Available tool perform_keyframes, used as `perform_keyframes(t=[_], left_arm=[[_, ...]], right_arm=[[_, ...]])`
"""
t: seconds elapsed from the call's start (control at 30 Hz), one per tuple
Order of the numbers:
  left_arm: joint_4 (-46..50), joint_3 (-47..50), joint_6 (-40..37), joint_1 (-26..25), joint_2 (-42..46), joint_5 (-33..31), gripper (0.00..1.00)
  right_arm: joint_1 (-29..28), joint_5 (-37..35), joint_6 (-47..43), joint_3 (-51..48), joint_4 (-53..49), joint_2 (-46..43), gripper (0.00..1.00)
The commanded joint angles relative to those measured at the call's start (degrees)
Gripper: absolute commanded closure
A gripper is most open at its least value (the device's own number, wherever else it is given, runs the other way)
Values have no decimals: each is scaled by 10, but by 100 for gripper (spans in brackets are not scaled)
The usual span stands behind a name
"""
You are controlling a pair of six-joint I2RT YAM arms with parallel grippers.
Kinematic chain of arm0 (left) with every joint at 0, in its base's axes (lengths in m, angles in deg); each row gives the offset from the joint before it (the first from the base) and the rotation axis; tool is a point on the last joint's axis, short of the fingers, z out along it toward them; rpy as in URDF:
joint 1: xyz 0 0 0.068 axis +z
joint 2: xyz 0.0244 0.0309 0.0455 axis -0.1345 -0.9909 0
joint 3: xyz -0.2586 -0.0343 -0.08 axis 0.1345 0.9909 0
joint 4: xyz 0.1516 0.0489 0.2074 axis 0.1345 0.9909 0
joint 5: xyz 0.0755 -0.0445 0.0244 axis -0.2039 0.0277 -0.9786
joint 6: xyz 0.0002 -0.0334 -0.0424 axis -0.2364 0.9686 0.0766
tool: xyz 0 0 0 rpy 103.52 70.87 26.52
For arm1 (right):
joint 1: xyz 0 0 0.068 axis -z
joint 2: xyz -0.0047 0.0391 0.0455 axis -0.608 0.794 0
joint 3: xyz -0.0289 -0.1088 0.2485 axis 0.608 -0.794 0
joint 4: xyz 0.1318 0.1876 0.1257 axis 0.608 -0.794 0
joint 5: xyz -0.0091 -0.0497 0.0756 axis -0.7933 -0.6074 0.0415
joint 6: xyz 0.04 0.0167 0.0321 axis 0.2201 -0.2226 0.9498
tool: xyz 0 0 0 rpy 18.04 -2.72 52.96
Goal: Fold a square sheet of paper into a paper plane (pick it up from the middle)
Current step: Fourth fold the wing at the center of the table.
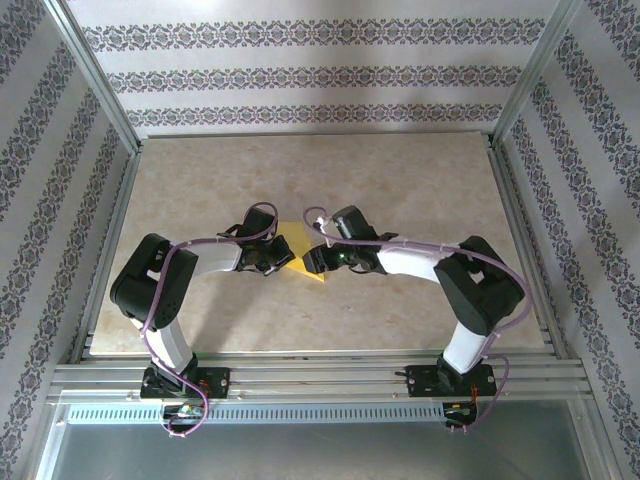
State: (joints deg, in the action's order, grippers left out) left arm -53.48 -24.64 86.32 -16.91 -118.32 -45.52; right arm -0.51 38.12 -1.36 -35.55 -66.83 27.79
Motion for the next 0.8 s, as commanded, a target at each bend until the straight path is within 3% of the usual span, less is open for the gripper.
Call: perform_keyframes(t=[0.0,0.1,0.23,0.5,0.77], left_arm=[[47,-2,9,3,-17,-12,88],[53,-4,11,3,-16,-13,88],[63,-6,12,3,-15,-13,87],[64,-7,15,3,-16,-6,87],[63,-5,17,3,-15,-6,87]], right_arm=[[-22,-133,-62,-34,55,-27,37],[-54,-197,-122,-62,102,-30,37],[-85,-205,-191,-103,202,-26,43],[-108,-247,-251,-81,234,35,53],[-109,-240,-279,-60,247,75,66]])
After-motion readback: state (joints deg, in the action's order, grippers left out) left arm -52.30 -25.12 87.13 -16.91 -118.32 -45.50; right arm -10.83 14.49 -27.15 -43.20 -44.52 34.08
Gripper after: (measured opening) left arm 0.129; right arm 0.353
